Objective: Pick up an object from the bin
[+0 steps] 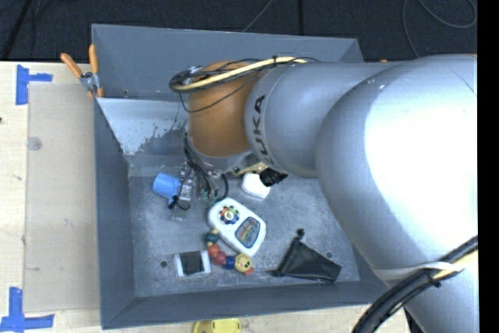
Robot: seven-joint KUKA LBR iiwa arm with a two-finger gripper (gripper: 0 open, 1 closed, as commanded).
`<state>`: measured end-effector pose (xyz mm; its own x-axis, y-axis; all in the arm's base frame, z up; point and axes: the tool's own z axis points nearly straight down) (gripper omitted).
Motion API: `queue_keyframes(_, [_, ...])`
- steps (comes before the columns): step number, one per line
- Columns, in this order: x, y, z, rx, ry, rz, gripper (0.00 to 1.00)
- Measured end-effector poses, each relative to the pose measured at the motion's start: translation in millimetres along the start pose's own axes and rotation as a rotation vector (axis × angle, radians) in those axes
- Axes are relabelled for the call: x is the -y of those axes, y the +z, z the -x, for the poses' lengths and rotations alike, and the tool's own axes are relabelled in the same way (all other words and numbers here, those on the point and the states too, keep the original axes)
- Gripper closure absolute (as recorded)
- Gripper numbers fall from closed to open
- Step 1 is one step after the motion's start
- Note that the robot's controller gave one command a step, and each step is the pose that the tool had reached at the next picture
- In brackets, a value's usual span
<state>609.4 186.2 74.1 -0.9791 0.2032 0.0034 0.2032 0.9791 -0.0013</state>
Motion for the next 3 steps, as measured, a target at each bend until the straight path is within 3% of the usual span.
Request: queue_keyframes(3, [0.5,-28.7,-0.1,0.000,0.001,0.000,1.00])
